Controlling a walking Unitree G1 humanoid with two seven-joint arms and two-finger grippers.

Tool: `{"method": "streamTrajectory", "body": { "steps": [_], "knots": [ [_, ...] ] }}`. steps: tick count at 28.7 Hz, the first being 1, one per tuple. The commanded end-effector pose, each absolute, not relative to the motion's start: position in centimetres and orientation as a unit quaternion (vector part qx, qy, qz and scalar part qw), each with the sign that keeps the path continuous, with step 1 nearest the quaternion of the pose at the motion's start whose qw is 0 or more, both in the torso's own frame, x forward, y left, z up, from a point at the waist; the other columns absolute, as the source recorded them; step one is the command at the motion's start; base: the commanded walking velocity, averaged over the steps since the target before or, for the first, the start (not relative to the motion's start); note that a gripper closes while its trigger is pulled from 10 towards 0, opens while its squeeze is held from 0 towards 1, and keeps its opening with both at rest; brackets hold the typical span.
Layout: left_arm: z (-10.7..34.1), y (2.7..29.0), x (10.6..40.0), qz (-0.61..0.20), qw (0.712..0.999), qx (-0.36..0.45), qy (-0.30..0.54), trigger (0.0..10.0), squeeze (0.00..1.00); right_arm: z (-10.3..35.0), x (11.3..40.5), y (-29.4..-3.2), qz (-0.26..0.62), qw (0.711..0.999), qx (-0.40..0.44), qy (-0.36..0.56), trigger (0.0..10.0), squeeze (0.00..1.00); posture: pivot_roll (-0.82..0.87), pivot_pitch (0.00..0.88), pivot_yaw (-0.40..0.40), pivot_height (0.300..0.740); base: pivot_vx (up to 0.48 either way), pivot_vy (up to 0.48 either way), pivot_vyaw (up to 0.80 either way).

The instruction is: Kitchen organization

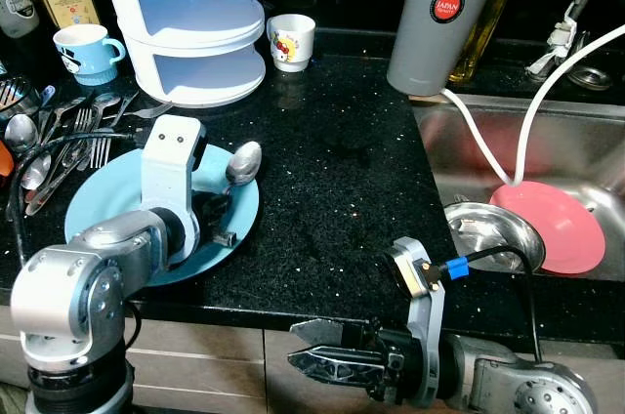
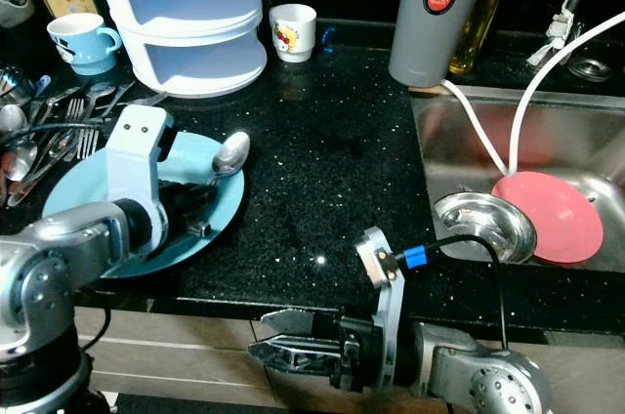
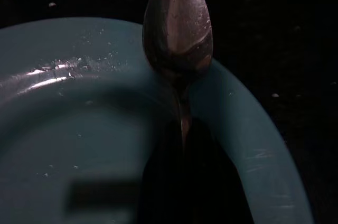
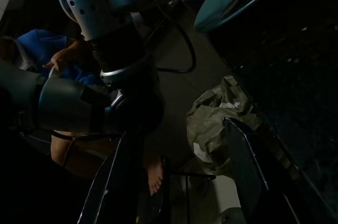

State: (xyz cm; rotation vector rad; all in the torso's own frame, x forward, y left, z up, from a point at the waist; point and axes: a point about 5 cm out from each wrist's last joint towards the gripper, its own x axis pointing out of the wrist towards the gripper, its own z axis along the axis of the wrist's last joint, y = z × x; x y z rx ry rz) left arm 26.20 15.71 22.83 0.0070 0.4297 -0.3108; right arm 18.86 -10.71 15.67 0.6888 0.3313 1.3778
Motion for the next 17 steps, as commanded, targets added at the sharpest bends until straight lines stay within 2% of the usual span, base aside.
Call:
{"method": "streamTrajectory", "body": {
  "steps": [1, 4, 10, 14, 17],
  "knots": [
    [22.0, 16.5, 26.3, -0.119, 0.963, 0.012, 0.241, 0.0, 0.0, 15.5, 18.8, -11.0, 0.614, 0.71, 0.309, 0.155, 10.0, 0.0, 0.06, 0.05, -0.009, 0.74, 0.0, 0.0, 0.0],
    [23.5, 18.3, 26.7, -0.049, 0.977, 0.028, 0.203, 0.0, 0.0, 15.5, 18.8, -11.0, 0.614, 0.709, 0.309, 0.156, 10.0, 0.0, 0.06, 0.049, -0.009, 0.74, 0.0, 0.0, 0.0],
    [24.6, 20.3, 26.0, 0.023, 0.983, 0.032, 0.177, 0.0, 0.0, 15.5, 18.9, -11.0, 0.614, 0.709, 0.311, 0.156, 10.0, 0.0, 0.07, 0.055, -0.007, 0.74, 0.0, 0.0, 0.0],
    [25.3, 20.2, 25.1, 0.047, 0.987, 0.032, 0.153, 0.0, 0.0, 15.5, 19.0, -11.1, 0.615, 0.707, 0.313, 0.156, 10.0, 0.0, 0.08, 0.055, -0.008, 0.74, 0.0, 0.0, 0.0],
    [25.2, 18.5, 24.6, 0.021, 0.99, 0.023, 0.136, 0.0, 0.0, 15.4, 19.1, -11.1, 0.617, 0.704, 0.315, 0.157, 10.0, 0.0, 0.09, 0.055, -0.01, 0.74, 0.0, 0.0, 0.0]
  ]
}}
